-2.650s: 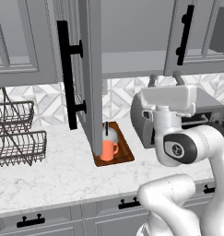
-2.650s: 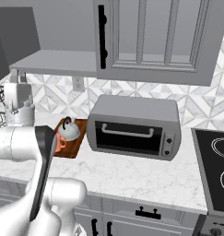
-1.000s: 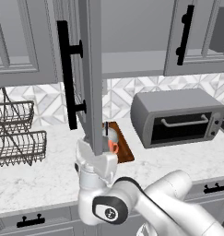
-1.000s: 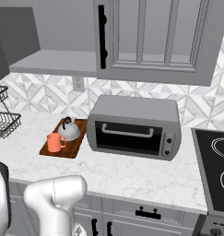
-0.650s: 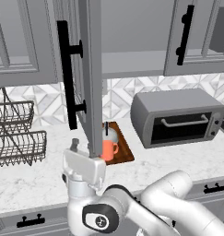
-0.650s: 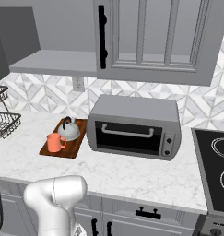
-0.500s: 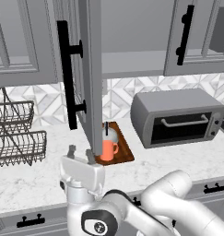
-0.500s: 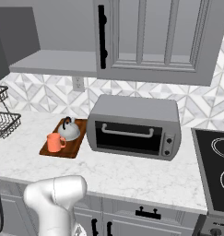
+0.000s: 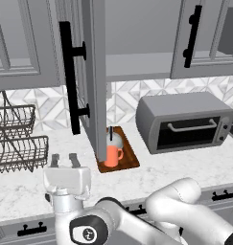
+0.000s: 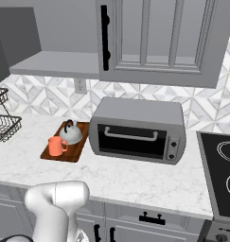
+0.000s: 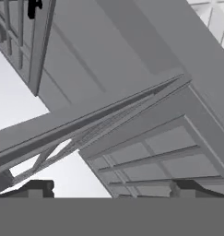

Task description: Pick the kettle from the counter and place it on the tray. Then pick the mug from the cabinet and place it on the tray. Then close the cabinet doors.

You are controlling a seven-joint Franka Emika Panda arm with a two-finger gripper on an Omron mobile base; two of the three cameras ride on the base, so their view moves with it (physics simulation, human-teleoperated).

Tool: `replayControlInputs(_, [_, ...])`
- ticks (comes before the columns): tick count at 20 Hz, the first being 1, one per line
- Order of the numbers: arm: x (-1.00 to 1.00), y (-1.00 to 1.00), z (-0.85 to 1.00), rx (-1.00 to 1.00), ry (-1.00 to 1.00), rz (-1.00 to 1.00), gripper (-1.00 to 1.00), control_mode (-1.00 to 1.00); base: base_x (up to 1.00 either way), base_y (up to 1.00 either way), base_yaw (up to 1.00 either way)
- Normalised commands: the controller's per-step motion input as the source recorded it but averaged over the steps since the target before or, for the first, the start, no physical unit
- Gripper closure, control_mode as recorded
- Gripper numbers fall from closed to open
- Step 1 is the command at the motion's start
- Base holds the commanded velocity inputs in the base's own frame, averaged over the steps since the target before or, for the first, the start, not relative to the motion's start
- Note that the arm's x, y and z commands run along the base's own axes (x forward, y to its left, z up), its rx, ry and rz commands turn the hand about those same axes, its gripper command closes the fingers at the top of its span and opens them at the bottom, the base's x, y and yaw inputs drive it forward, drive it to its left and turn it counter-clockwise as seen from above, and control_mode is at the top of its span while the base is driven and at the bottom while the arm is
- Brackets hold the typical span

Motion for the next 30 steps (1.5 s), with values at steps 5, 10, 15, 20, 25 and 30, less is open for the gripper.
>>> replayControlInputs(5, [0.02,0.52,0.20,0.00,0.13,-0.06,-1.00,-1.00,0.00,0.00,0.00])
replayControlInputs(10, [0.01,0.01,0.32,0.02,0.20,-0.17,-1.00,-1.00,0.00,0.00,0.00])
replayControlInputs(15, [0.02,-0.37,0.18,0.09,0.19,-0.17,-1.00,-1.00,0.00,0.00,0.00])
replayControlInputs(20, [0.12,-0.54,0.19,0.11,0.19,-0.15,-1.00,-1.00,0.00,0.00,0.00])
replayControlInputs(25, [0.17,-0.65,0.29,0.10,0.19,-0.09,-1.00,-1.00,0.00,0.00,0.00])
replayControlInputs(30, [0.08,-0.76,0.34,0.11,0.11,-0.02,-1.00,-1.00,0.00,0.00,0.00])
